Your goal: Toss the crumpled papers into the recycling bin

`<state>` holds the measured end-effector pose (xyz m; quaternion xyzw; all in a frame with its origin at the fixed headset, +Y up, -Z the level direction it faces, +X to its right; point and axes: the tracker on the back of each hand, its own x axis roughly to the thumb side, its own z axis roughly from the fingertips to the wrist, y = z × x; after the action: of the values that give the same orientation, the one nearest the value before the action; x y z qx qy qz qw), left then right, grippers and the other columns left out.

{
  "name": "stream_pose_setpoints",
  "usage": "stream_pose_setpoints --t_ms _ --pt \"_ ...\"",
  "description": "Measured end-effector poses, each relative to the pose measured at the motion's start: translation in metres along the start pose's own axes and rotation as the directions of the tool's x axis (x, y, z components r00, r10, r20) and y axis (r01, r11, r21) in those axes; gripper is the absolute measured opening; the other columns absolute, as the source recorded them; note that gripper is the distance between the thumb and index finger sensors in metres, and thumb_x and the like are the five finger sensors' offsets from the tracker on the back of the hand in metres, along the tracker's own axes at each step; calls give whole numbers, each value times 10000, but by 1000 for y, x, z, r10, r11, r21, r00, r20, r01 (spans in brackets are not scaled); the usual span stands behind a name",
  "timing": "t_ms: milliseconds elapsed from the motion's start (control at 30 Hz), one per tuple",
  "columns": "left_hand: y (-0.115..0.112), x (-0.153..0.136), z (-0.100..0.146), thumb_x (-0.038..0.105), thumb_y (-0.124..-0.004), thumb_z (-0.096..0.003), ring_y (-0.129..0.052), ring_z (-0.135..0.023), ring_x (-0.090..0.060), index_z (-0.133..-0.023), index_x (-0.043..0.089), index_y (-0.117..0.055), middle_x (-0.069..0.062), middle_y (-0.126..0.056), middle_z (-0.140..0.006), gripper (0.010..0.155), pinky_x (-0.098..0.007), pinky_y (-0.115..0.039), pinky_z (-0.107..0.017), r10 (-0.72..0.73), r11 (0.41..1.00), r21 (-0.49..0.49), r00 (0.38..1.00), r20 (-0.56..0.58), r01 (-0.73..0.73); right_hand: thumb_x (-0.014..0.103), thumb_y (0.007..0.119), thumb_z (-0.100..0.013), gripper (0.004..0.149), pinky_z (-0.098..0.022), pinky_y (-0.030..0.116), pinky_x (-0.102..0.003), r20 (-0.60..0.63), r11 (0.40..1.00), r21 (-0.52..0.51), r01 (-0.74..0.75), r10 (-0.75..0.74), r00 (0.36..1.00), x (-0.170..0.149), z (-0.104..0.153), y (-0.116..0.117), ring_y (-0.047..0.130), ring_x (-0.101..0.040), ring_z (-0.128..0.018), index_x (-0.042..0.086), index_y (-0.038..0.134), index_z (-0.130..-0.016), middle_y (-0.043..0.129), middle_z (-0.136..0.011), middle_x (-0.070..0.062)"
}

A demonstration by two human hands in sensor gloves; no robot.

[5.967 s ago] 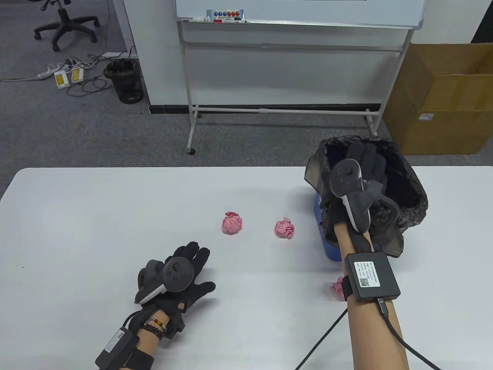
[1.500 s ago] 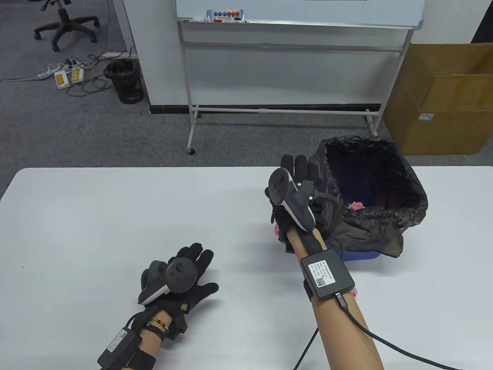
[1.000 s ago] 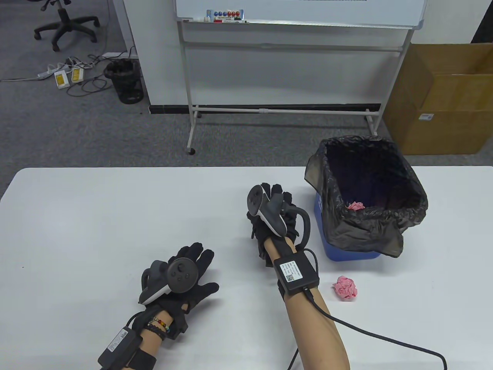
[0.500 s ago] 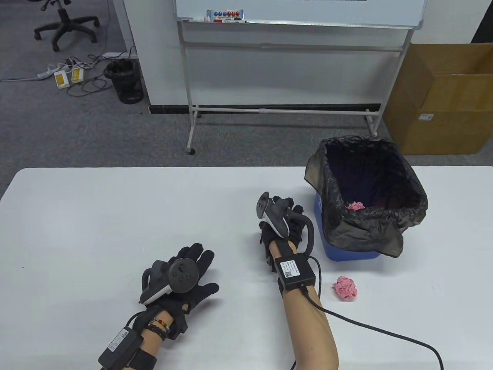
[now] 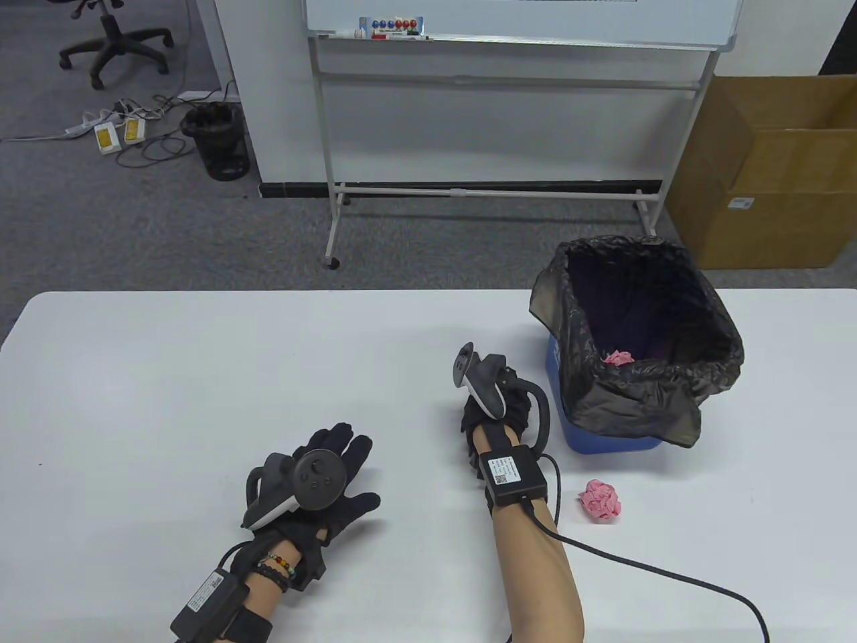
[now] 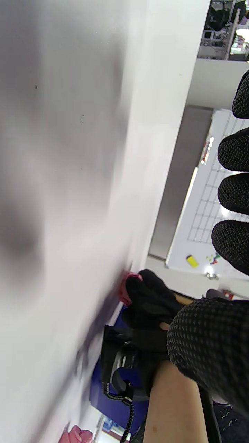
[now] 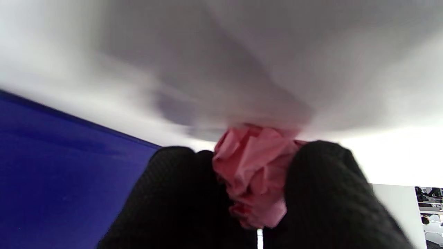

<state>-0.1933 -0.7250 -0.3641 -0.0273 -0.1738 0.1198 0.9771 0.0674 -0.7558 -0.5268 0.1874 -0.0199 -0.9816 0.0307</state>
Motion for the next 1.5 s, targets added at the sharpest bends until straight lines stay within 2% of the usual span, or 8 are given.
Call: stream_pose_setpoints --t_ms 133,367,500,767,900,1167,1333,1500 --pt "0 0 0 581 -812 -425 -443 -1111 -480 -1123 214 -482 -168 -378 -1231 855 -683 -463 -746 4 1000 2 1000 -2 -4 376 959 -309 639 -534 918 -268 2 998 -53 -15 15 1000 1 -4 4 963 -264 -822 324 785 -922 840 -965 -10" --pt "1 0 0 581 -812 -424 -441 -1111 -481 -1123 214 -482 -170 -377 -1231 856 -682 -463 -746 3 1000 5 1000 1 -3 378 960 -308 615 -514 936 -256 19 998 -62 24 -23 1000 0 -5 1 994 -260 -790 308 814 -901 879 -932 -10" --pt "0 1 0 580 -813 -424 -444 -1111 -479 -1123 215 -483 -171 -379 -1231 855 -682 -463 -746 2 1000 4 1000 5 -2 386 956 -315 616 -507 943 -254 42 998 -20 68 -67 997 -1 -2 -6 1002 -274 -779 293 814 -907 889 -927 -23" --pt "0 3 0 581 -811 -426 -443 -1112 -479 -1124 214 -479 -171 -375 -1231 856 -680 -462 -748 3 1000 5 1000 13 -3 393 954 -319 621 -495 951 -253 60 975 92 204 -210 976 -6 5 -33 1018 -274 -767 276 814 -913 899 -921 -39" --pt "0 4 0 581 -812 -425 -443 -1111 -479 -1124 214 -479 -173 -376 -1231 857 -678 -465 -747 4 1000 6 1000 18 -4 394 955 -319 622 -488 956 -251 70 955 113 274 -283 957 -8 10 -55 1024 -277 -761 271 817 -913 903 -918 -48" --pt "0 4 1 580 -811 -426 -448 -1109 -478 -1123 210 -480 -175 -378 -1229 856 -674 -469 -747 13 1000 14 1000 25 -13 387 962 -316 620 -472 966 -253 70 906 75 417 -422 904 -25 23 -118 1040 -287 -741 255 830 -908 917 -906 -62" --pt "0 5 1 581 -811 -425 -449 -1109 -477 -1124 210 -478 -177 -376 -1229 858 -673 -471 -746 15 1000 14 999 31 -15 384 966 -312 622 -472 967 -254 84 872 -7 489 -486 870 -41 31 -161 1041 -284 -741 256 833 -906 919 -904 -63" --pt "-1 7 1 580 -812 -425 -449 -1109 -478 -1124 210 -478 -180 -377 -1228 858 -672 -470 -747 17 1000 10 999 35 -17 381 969 -309 617 -476 964 -256 103 828 -197 524 -514 851 -72 43 -206 1036 -281 -748 264 838 -900 919 -905 -55"
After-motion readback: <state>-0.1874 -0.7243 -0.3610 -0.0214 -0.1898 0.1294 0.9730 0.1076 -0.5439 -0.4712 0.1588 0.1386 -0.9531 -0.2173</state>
